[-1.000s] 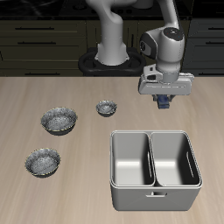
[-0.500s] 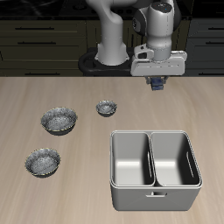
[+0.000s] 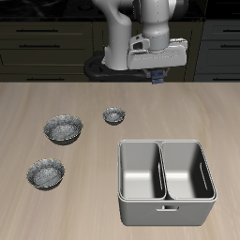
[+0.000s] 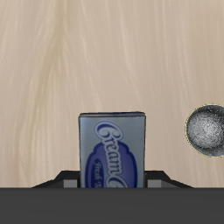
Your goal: Place the cream cheese in the largest bowl
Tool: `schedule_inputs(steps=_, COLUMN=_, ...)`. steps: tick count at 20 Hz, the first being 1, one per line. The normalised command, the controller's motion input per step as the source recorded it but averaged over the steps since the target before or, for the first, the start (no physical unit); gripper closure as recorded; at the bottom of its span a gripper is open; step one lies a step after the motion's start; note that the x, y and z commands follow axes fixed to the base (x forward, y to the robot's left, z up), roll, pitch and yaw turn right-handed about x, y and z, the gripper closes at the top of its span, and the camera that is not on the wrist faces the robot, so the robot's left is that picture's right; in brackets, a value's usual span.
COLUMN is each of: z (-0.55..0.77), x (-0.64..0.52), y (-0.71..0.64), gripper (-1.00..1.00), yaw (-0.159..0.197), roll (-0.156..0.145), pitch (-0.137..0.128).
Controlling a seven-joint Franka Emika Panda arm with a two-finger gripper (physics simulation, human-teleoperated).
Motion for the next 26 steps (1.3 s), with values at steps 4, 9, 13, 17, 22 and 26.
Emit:
schedule_inputs(steps=4, z=0.3, x=-0.03, y=-0.5, gripper=1.0, yaw=0.038, roll=-0.038, pitch=-0.063)
schedule_inputs(steps=9, z=0.22, x=0.08, y=-0.68, gripper=1.0, yaw=0.022, roll=0.011, pitch=-0.005)
schedule_inputs(steps=13, z=0.24, x=0.01, y=-0.59, gripper=1.0, yaw=0.047, roll=-0.033, pitch=-0.02)
schedule_inputs(steps=17, z=0.14, x=0.04, y=-0.44, gripper=1.0, yaw=0.026, roll=-0.002, pitch=-0.002)
schedule_inputs(steps=22, z=0.13, x=-0.01, y=-0.57, gripper=1.0, yaw=-0.011, roll=-0.027, pitch=0.016)
schedule_inputs(steps=26, z=0.11, x=0.06, y=-0.71, gripper=1.0, yaw=-0.021, roll=-0.055, pitch=0.009)
